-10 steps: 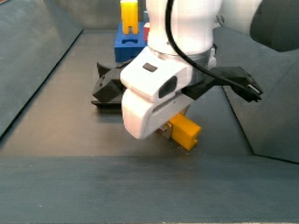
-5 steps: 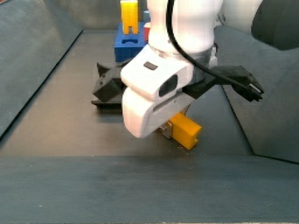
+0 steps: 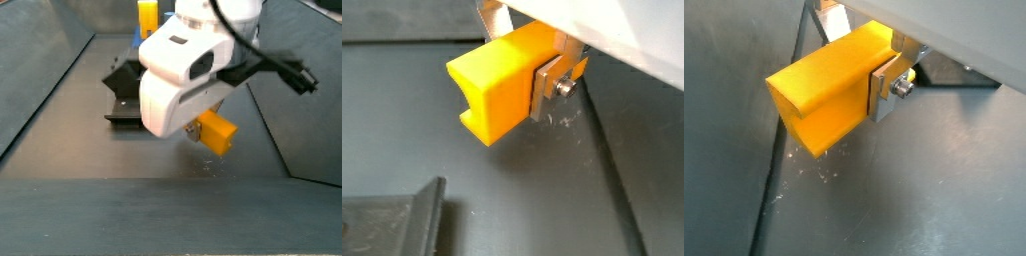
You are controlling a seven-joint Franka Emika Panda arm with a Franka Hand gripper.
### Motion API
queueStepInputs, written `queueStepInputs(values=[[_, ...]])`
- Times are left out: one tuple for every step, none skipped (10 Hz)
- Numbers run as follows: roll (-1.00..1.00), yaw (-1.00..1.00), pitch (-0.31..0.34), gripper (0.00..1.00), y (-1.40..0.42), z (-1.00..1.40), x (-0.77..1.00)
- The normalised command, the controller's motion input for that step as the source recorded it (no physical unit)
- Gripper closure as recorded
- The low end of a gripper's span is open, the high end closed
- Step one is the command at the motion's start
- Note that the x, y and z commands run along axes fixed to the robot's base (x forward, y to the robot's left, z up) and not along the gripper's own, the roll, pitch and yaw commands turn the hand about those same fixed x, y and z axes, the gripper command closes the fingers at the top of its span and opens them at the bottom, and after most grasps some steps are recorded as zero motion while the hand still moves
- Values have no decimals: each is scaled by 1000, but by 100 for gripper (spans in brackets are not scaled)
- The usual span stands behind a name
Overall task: Pick up the arch object. Move up. Place the arch object on the fixture. Regrasp the arch object. Rotate the arch object. Move to above the board. Insert the arch object.
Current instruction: Place the arch object on the fixture.
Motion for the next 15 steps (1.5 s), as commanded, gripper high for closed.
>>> queueStepInputs(values=[[0,0,0,100,0,1000,0],[12,1,8,100,-1,1000,-1],[25,-3,29,100,-1,1000,-11],[35,-9,43,100,-2,1000,-13],[68,-19,75,100,-3,1000,-19],[88,-19,90,100,-4,1000,-24],[99,-9,103,100,-7,1000,-26],[112,10,109,100,-11,1000,-28],[117,21,111,100,-15,1000,-30],[122,26,113,100,-16,1000,-31],[135,35,119,100,-19,928,-29],[133,38,121,100,-23,781,-24],[124,35,118,100,-17,664,-21],[120,33,116,100,-12,585,-17],[107,33,117,100,-8,421,-10]])
